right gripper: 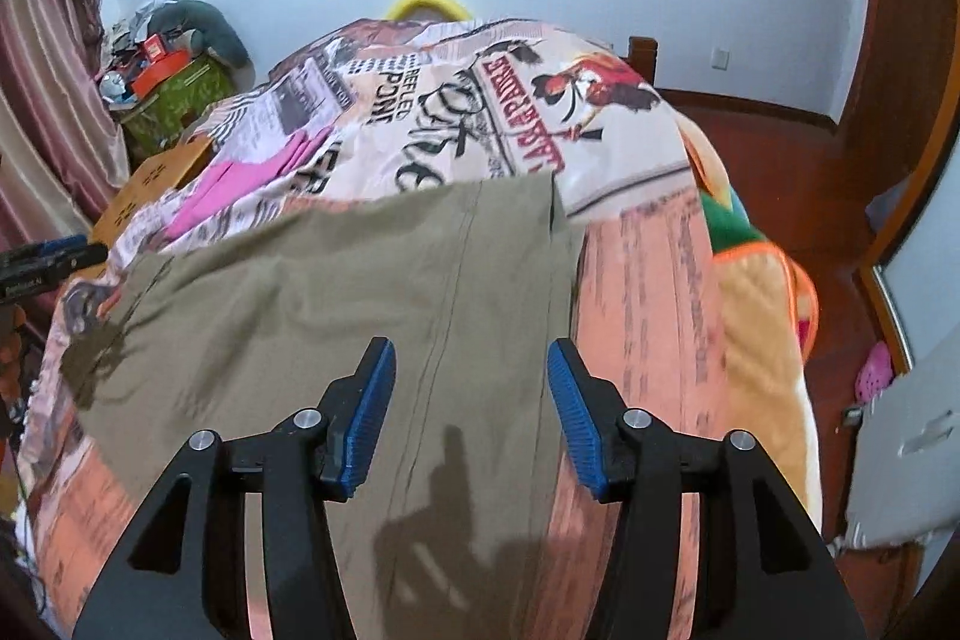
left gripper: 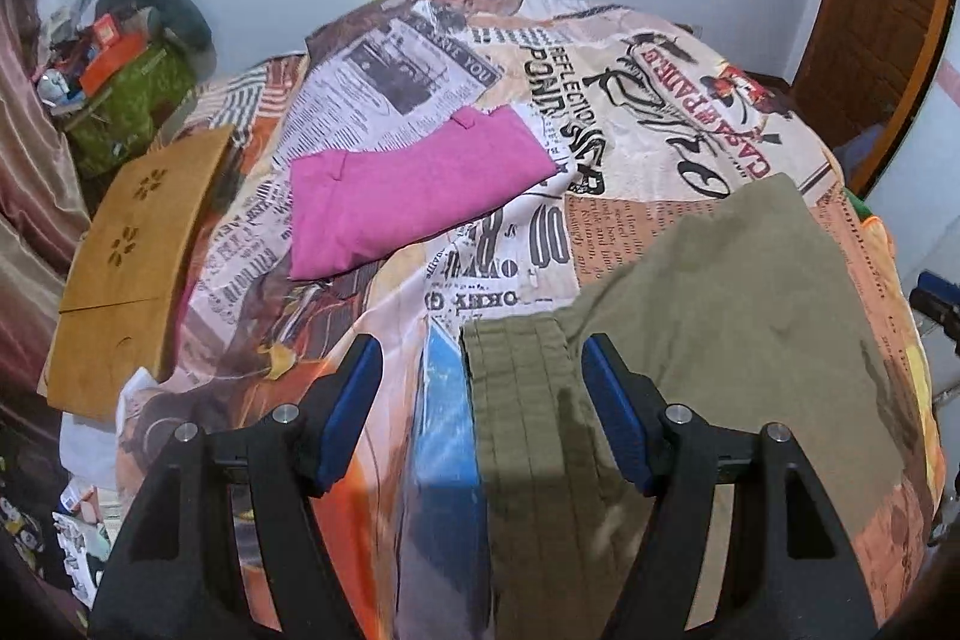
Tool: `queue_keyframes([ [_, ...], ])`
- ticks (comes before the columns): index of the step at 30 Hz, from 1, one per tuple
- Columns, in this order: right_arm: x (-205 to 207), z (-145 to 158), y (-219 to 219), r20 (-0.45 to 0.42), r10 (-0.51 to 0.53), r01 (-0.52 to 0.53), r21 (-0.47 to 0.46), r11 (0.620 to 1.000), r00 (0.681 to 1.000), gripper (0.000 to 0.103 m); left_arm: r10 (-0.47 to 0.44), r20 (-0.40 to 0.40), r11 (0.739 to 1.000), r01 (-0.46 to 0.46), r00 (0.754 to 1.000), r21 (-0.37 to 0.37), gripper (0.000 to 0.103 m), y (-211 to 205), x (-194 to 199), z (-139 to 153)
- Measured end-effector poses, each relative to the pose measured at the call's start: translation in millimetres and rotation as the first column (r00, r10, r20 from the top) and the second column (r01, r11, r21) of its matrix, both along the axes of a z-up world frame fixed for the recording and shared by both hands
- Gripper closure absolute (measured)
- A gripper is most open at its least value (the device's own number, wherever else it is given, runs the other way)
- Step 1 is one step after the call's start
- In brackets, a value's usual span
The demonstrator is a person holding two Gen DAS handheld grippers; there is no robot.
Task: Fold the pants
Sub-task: 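Grasp the waistband with the left tool while the right tool grips the leg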
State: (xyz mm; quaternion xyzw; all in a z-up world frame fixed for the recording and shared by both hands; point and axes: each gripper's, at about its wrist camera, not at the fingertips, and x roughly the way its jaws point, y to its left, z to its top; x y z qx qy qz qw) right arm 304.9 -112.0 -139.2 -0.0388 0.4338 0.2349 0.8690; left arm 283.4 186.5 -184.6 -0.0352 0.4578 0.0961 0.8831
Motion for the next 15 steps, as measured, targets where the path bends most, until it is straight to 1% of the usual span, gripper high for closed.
queue_keyframes([
  [3, 25, -5, 3, 0.0, -0.007, 0.007, 0.007, 1.0, 1.0, 0.05, -0.004, -0.035, 1.0, 0.004, 0.999, -0.001, 0.034, 3, 18, -13],
  [9, 76, -26, 7, -0.041, -0.022, 0.023, 0.02, 1.0, 0.999, 0.049, -0.024, -0.092, 1.0, 0.023, 0.995, -0.017, 0.034, 4, 40, -33],
  [13, 115, -49, 12, -0.099, -0.051, 0.053, 0.018, 0.998, 0.994, 0.049, -0.038, -0.104, 0.999, 0.038, 0.994, 0.001, 0.034, 1, 48, -40],
  [15, 128, -59, 15, -0.122, -0.062, 0.065, 0.019, 0.998, 0.991, 0.049, -0.044, -0.118, 0.999, 0.046, 0.992, 0.014, 0.034, 0, 52, -45],
])
